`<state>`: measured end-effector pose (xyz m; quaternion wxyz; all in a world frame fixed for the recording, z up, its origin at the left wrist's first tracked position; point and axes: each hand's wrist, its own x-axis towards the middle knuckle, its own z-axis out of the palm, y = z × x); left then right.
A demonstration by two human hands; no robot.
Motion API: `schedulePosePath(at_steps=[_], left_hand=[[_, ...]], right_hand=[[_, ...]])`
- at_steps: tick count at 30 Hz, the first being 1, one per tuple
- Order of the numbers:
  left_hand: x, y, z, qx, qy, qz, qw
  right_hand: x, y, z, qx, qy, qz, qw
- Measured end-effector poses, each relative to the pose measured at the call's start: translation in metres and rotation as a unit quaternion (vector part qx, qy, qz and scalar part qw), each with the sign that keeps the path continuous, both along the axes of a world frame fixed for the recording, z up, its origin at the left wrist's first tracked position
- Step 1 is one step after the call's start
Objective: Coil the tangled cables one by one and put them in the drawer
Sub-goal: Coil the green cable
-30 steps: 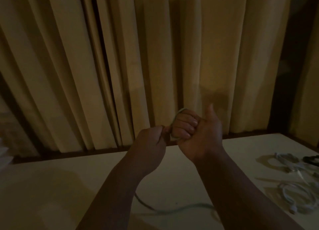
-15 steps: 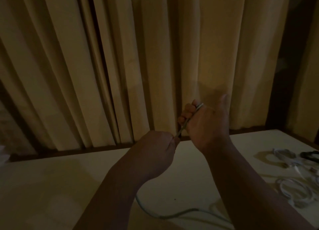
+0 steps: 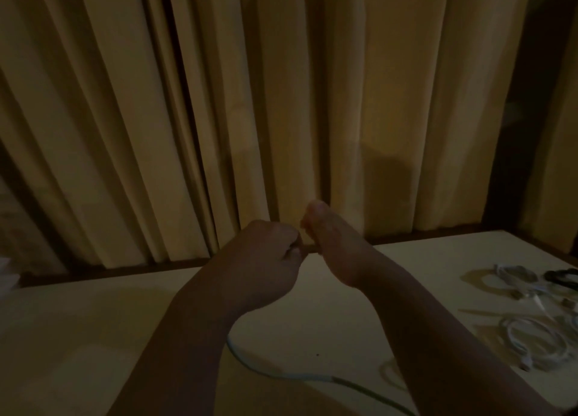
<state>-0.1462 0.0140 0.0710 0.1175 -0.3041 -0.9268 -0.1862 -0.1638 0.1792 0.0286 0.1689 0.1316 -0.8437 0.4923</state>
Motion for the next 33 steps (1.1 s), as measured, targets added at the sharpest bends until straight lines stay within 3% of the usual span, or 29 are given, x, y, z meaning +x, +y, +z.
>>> schedulePosePath(at_steps=[5, 7, 11, 15, 19, 23, 28, 33], left_hand=[[-0.012, -0.02, 0.006, 0.045, 0.061, 0.006, 0.997], [-0.016, -0.027, 0.005, 0.084, 0.069, -0.001, 0.994], [-0.024, -0.032, 0.0, 0.165, 0.09, -0.036, 0.981], [-0.028, -0.025, -0.008, 0.21, 0.112, -0.069, 0.969], [-0.027, -0.018, -0.013, 0.25, 0.097, -0.031, 0.963], [-0.021, -0.006, -0.02, 0.199, 0.063, -0.018, 0.978], [-0.009, 0.012, -0.02, 0.117, 0.067, -0.028, 0.991], [-0.008, 0.012, -0.02, 0.048, 0.046, -0.007, 0.998]], right_hand=[[0.009, -0.01, 0.005, 0.055, -0.102, 0.06, 0.991], [0.01, -0.009, 0.008, 0.011, -0.158, 0.112, 0.981], [0.01, -0.008, 0.013, -0.174, -0.222, 0.221, 0.933], [0.012, -0.009, 0.02, -0.344, -0.243, 0.317, 0.849], [0.014, -0.005, 0.029, -0.503, -0.212, 0.368, 0.752], [0.013, 0.005, 0.032, -0.624, -0.136, 0.428, 0.64], [0.014, 0.003, 0.031, -0.689, -0.076, 0.343, 0.634], [0.009, 0.0, 0.03, -0.667, -0.053, 0.272, 0.691]])
